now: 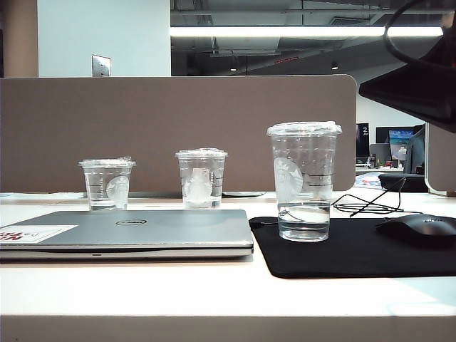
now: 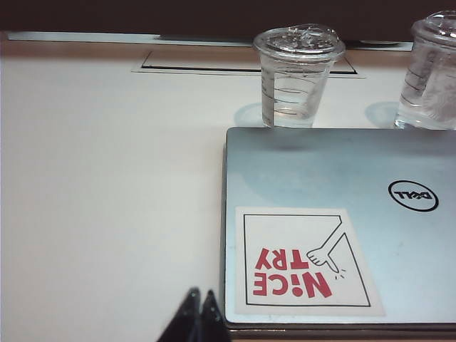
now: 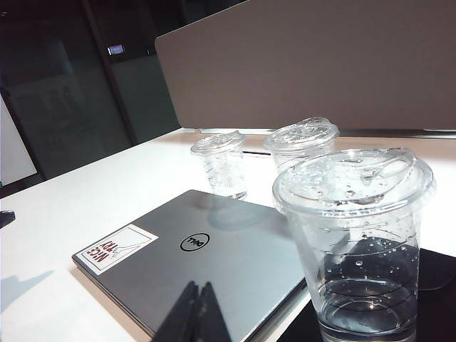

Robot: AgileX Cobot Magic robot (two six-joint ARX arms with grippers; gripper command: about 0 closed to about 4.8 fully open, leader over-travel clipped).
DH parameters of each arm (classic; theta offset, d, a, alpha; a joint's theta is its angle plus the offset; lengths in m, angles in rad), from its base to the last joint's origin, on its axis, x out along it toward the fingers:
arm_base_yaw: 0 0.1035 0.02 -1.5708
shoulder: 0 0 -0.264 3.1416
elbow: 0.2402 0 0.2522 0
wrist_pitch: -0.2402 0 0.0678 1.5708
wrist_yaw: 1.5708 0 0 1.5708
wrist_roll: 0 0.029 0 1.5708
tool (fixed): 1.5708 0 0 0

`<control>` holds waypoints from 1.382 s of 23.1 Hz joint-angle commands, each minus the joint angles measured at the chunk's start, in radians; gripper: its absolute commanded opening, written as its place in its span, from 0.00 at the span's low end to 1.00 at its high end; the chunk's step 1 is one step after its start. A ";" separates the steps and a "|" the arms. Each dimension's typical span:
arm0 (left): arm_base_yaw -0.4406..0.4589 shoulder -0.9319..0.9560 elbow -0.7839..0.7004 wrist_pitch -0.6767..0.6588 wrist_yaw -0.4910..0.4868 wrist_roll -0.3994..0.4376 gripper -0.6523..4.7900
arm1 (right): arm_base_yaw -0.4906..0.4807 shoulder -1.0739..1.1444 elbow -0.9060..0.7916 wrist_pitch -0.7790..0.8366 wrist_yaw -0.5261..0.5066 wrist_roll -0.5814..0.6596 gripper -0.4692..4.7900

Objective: Pick up the coffee cup on the right and place it on the right side of the laptop.

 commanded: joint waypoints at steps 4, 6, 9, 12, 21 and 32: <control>-0.002 0.000 0.003 -0.002 0.003 0.004 0.11 | -0.002 -0.002 0.002 0.018 0.006 -0.041 0.08; -0.002 0.000 0.003 -0.002 0.003 0.004 0.11 | -0.002 -0.002 0.002 0.002 0.050 -0.113 0.08; -0.002 0.000 0.003 -0.002 0.004 0.004 0.11 | -0.003 -0.031 0.001 -0.119 0.090 -0.227 0.08; -0.004 0.000 0.003 -0.003 0.003 0.004 0.11 | -0.003 -0.097 0.001 -0.302 0.225 -0.234 0.08; -0.004 0.000 0.003 -0.003 0.004 0.004 0.11 | -0.034 -0.430 0.001 -0.901 0.517 -0.238 0.08; -0.004 0.000 0.003 -0.003 0.004 0.004 0.11 | -0.147 -0.810 -0.002 -1.042 0.512 -0.229 0.08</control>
